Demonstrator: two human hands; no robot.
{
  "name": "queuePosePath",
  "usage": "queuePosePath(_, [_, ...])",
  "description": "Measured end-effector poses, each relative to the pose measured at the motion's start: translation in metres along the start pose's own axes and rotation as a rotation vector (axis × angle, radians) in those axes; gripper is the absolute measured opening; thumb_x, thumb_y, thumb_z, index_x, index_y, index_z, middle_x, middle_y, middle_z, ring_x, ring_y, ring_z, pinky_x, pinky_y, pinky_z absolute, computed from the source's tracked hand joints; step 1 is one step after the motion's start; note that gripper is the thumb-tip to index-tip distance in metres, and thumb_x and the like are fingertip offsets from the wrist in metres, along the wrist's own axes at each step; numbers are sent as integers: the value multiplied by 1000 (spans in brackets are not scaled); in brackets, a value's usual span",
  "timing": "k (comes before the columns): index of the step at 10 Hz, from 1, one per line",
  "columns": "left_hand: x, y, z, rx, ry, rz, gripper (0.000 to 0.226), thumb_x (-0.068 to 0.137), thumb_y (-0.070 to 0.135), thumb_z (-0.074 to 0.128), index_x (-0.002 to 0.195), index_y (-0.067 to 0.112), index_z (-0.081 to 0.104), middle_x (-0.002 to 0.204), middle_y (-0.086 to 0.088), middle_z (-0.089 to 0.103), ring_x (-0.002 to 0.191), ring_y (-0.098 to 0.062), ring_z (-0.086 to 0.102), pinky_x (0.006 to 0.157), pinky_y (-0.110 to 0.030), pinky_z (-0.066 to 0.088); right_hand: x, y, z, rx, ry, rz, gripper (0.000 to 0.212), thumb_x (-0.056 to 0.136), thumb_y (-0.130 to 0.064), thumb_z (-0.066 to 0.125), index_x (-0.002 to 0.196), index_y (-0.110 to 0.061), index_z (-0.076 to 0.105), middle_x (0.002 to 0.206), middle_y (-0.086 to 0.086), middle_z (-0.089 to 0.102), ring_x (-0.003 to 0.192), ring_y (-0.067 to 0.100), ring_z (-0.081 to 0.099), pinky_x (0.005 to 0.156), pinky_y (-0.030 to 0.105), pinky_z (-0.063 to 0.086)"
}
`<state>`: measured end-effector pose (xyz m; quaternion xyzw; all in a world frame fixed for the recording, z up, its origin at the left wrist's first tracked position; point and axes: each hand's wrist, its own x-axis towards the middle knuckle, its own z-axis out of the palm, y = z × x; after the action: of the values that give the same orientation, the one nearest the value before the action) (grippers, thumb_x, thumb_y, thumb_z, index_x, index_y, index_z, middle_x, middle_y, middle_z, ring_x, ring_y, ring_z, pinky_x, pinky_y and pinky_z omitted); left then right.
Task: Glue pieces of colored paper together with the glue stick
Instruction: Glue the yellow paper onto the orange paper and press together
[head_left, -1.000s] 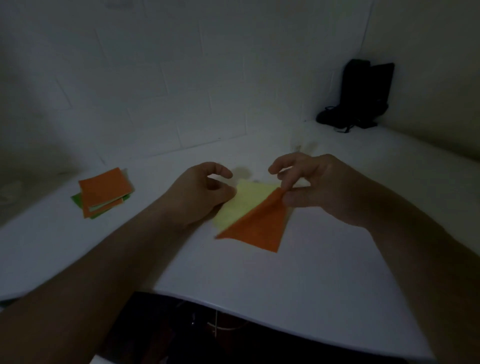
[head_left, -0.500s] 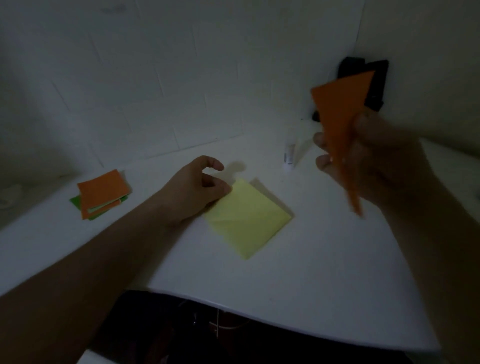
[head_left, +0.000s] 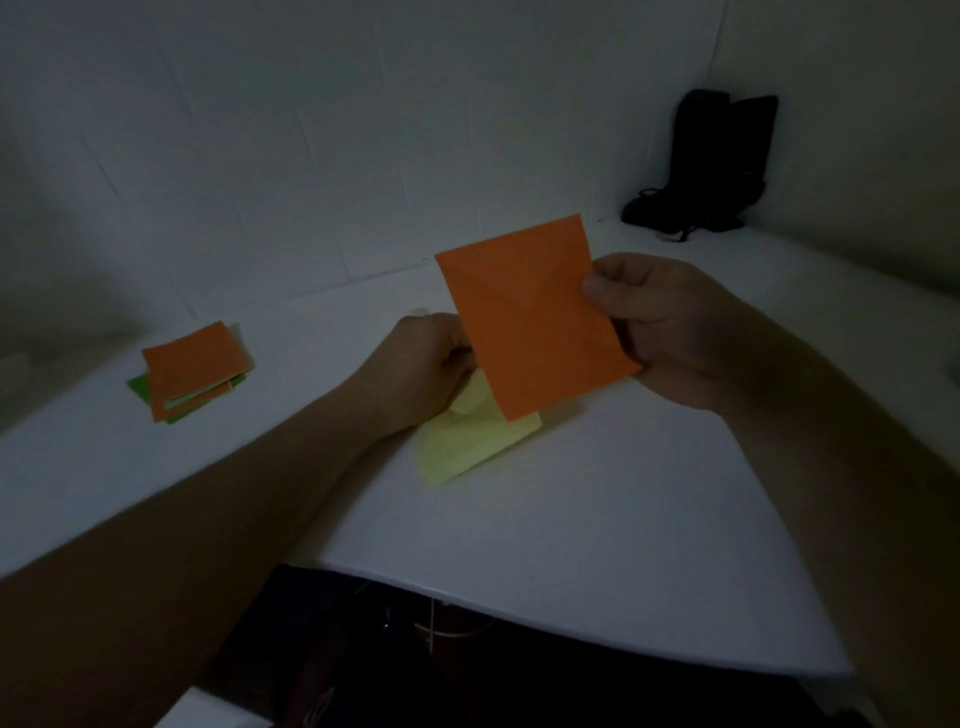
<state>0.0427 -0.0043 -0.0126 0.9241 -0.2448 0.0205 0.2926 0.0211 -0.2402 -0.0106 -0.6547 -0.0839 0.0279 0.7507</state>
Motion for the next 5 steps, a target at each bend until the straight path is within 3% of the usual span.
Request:
queuePosePath(1, [0, -2, 1, -24, 39, 7, 9, 102, 0, 54, 98, 4, 61, 106, -36, 65, 101, -49, 62, 93, -57, 47, 0, 0, 1, -15, 29, -4, 14, 93, -19, 61, 98, -8, 69, 98, 12, 75, 87, 25, 71, 87, 45, 56])
queuePosePath(2, [1, -4, 2, -75, 52, -12, 16, 101, -3, 52, 102, -15, 63, 102, -38, 64, 98, -52, 61, 91, -61, 47, 0, 1, 1, -25, 40, 4, 13, 90, -21, 64, 94, -11, 70, 98, 15, 71, 90, 31, 66, 90, 49, 50])
queuePosePath(3, [-2, 3, -1, -98, 50, 30, 13, 100, -4, 51, 92, -3, 61, 98, -41, 63, 95, -56, 59, 90, -63, 47, 0, 2, 1, -29, 56, 11, 16, 88, -25, 67, 95, -11, 70, 107, 21, 60, 97, 36, 53, 90, 52, 41])
queuePosePath(4, [-7, 10, -2, -196, 76, 7, 14, 101, 4, 51, 92, -2, 60, 97, -43, 61, 94, -59, 58, 90, -65, 47, 0, 3, 1, -21, 44, 15, 10, 89, -24, 71, 90, -14, 73, 105, 20, 56, 97, 35, 47, 87, 52, 34])
queuePosePath(5, [-13, 19, -5, -280, 125, -34, 34, 82, 29, 43, 90, 0, 59, 90, -37, 63, 89, -54, 60, 89, -62, 49, 0, 3, 0, -30, -2, 20, 11, 91, -24, 71, 90, -13, 71, 92, 20, 54, 79, 33, 46, 77, 47, 37])
